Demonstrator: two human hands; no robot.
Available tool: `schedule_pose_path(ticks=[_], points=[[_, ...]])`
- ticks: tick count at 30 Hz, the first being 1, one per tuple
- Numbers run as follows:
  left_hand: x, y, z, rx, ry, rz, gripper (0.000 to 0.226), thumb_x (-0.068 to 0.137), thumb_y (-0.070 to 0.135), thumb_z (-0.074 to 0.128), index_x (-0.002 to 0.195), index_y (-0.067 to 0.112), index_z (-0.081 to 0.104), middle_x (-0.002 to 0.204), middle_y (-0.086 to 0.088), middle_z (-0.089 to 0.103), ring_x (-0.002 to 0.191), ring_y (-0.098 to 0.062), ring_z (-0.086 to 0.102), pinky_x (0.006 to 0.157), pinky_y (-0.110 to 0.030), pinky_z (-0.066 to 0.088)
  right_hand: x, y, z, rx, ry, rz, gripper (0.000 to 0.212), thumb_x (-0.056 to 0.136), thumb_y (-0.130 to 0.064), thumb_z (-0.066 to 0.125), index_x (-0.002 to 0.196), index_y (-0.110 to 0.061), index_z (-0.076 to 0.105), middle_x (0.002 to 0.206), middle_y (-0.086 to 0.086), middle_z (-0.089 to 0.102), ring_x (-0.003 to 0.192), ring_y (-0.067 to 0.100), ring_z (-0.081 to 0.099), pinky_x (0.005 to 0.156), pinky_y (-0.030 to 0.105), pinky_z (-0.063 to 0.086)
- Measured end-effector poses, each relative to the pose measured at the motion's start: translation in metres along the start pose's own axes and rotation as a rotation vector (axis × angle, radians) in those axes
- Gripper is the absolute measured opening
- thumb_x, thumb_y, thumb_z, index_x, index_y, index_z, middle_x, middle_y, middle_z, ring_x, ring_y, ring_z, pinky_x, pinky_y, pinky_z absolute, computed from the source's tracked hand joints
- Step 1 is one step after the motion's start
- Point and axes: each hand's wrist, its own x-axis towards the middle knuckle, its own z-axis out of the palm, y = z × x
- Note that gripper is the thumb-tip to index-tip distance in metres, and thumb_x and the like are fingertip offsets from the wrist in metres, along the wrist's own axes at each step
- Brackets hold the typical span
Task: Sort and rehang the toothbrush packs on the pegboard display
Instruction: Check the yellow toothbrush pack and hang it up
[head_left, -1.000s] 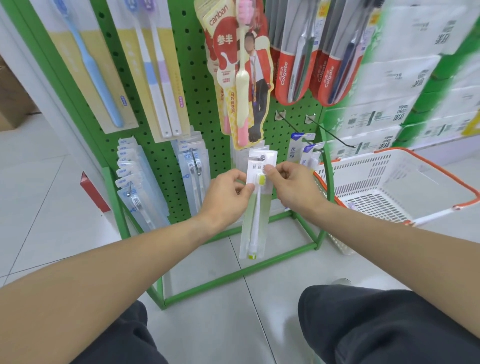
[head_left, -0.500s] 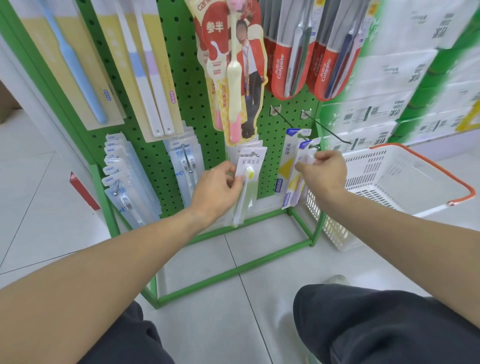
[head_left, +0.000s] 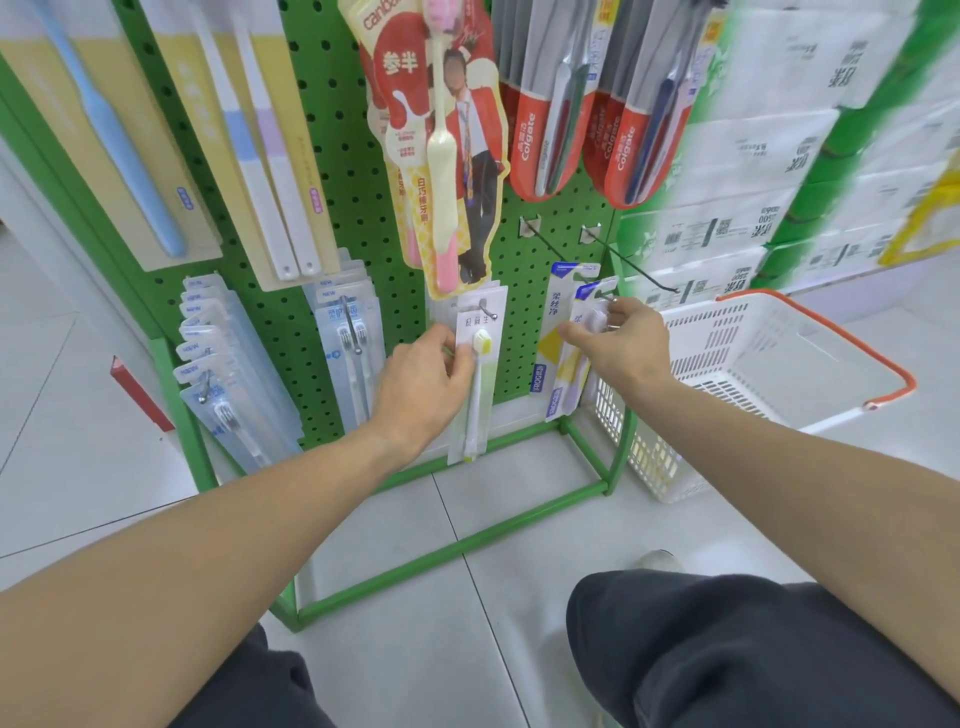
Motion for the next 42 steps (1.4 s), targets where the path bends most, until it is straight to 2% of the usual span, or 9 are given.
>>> schedule_pose_path(ticks=[9,12,17,21,25,28,30,35,42], points=[[-0.001,0.006,-0.004,0.126,0.077,0.081,0.032,0.101,0.036,0.053,0.083,0.013,0.067,0.067,0.004,0.07,0.065,-0.026,0.065,0.064,-0.04,0.054,0.001,0.005,-0.006,0.018,-0.009,-0.021,0.034,0.073,-0.019,0.09,0.1,-0.022,0.069,0.072,-0.013,0.056,0.071,0.014,0.053,0.067,0.022,0.049],[-0.002,0.009,-0.005,0.133,0.069,0.098,0.034,0.1,0.036,0.054,0.083,0.013,0.072,0.071,0.003,0.073,0.067,-0.023,0.068,0.065,-0.038,0.055,0.004,0.008,-0.009,-0.032,-0.031,-0.036,0.04,0.074,-0.016,0.089,0.11,-0.013,0.071,0.08,-0.014,0.059,0.073,0.009,0.055,0.058,0.009,0.04],[-0.002,0.009,-0.004,0.101,0.066,0.073,0.033,0.099,0.036,0.057,0.083,0.014,0.076,0.074,0.005,0.074,0.07,-0.02,0.07,0.07,-0.039,0.058,-0.001,0.003,-0.004,-0.14,-0.017,-0.022,0.032,0.066,-0.023,0.091,0.092,-0.026,0.072,0.088,-0.002,0.072,0.089,0.026,0.07,0.088,0.043,0.056],[-0.002,0.008,-0.006,0.096,0.041,0.049,0.036,0.1,0.038,0.056,0.079,0.016,0.076,0.072,0.006,0.073,0.071,-0.019,0.07,0.07,-0.04,0.058,-0.002,0.002,0.0,-0.161,-0.04,-0.019,0.044,0.064,-0.022,0.09,0.105,-0.03,0.076,0.098,-0.003,0.075,0.094,0.023,0.07,0.091,0.043,0.055],[-0.002,0.005,-0.008,0.128,0.007,0.05,0.044,0.1,0.043,0.053,0.073,0.015,0.074,0.067,0.002,0.072,0.068,-0.021,0.068,0.068,-0.04,0.057,-0.005,0.006,-0.001,-0.242,-0.196,0.045,0.027,0.068,-0.018,0.092,0.087,-0.023,0.074,0.075,-0.004,0.063,0.073,0.017,0.06,0.061,0.026,0.047],[-0.005,0.001,-0.013,0.305,-0.156,-0.025,0.055,0.1,0.045,0.048,0.06,0.009,0.059,0.056,-0.005,0.062,0.059,-0.028,0.063,0.063,-0.04,0.057,-0.014,0.009,-0.002,-0.294,-0.321,0.062,0.053,0.066,-0.026,0.096,0.055,-0.02,0.044,0.053,-0.009,0.041,0.051,0.012,0.04,0.045,0.022,0.027],[-0.012,-0.002,-0.017,0.387,-0.427,-0.13,0.051,0.098,0.04,0.052,0.061,0.005,0.059,0.055,-0.006,0.06,0.059,-0.032,0.065,0.066,-0.041,0.06,-0.016,0.009,-0.001,-0.319,-0.377,0.097,0.045,0.062,-0.037,0.097,0.062,-0.014,0.059,0.059,-0.006,0.059,0.055,0.013,0.056,0.052,0.026,0.044],[-0.042,-0.001,-0.025,-0.042,-0.711,-0.194,0.042,0.092,0.047,0.068,0.12,0.016,0.06,0.109,0.002,0.072,0.099,-0.014,0.07,0.091,-0.031,0.056,-0.032,0.001,0.006,-0.138,-0.65,0.144,0.036,0.069,-0.025,0.095,0.086,-0.001,0.074,0.068,0.003,0.072,0.062,0.024,0.071,0.071,0.043,0.065],[-0.065,0.02,-0.044,-0.596,-0.687,-0.33,0.025,0.103,0.026,0.055,0.11,0.002,0.061,0.083,-0.007,0.077,0.073,-0.024,0.074,0.069,-0.042,0.063,-0.068,-0.036,0.005,0.087,-0.791,0.009,0.027,0.09,-0.034,0.075,0.086,-0.008,0.066,0.058,-0.003,0.066,0.049,0.011,0.061,0.044,0.022,0.05]])
